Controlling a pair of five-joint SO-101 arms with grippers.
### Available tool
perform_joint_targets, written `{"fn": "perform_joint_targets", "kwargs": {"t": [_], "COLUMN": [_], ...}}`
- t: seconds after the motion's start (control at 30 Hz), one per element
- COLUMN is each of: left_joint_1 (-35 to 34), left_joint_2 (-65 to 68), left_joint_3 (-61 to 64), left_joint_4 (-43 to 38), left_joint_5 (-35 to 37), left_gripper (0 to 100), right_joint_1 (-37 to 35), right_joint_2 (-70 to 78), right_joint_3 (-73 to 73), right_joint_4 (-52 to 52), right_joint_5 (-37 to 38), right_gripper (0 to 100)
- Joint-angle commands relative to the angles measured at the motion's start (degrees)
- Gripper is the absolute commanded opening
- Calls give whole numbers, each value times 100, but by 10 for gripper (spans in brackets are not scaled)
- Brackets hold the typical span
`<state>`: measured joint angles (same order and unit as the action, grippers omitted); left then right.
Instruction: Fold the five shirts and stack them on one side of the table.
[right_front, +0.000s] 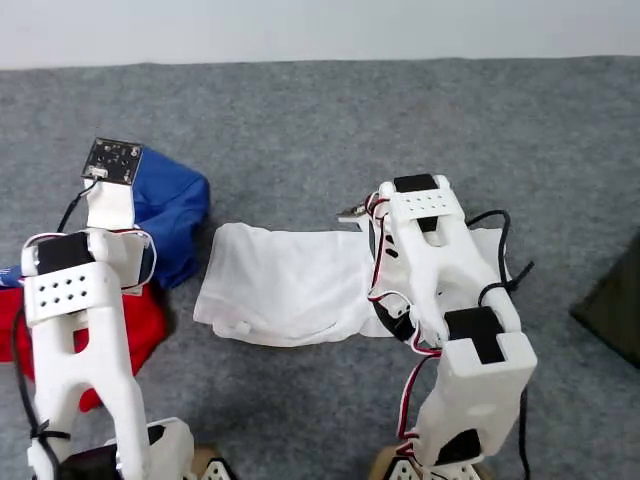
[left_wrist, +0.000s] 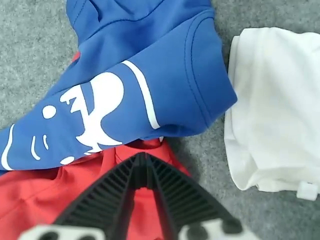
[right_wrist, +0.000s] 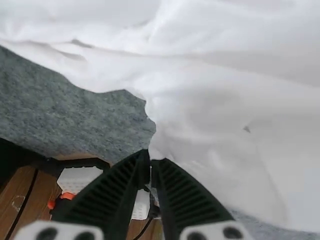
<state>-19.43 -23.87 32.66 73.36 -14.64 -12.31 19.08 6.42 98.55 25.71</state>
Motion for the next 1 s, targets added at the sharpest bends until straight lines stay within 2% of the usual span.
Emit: {"fn": "perform_joint_targets", "kwargs": {"t": [0.0,0.23,0.63,0.97], "left_joint_1": [0,0,0,-9], "left_joint_2": [-220,-220,-220,-220], "left_joint_3": [-31,-31,-22,-22], "left_joint_4": [-105,-105,-97,-70], "left_joint_5": [-35,-35,-35,-35], "left_gripper": [3,3,3,3], "right_joint_1": [57,4,-602,75], "right_joint_2": [-268,-330,-171,444], "right_joint_3": [-730,-1829,-1873,-1881], "right_joint_4": [189,224,-1279,-2018], "right_joint_5": [-9,-9,554,712], "right_gripper": [9,9,10,31]}}
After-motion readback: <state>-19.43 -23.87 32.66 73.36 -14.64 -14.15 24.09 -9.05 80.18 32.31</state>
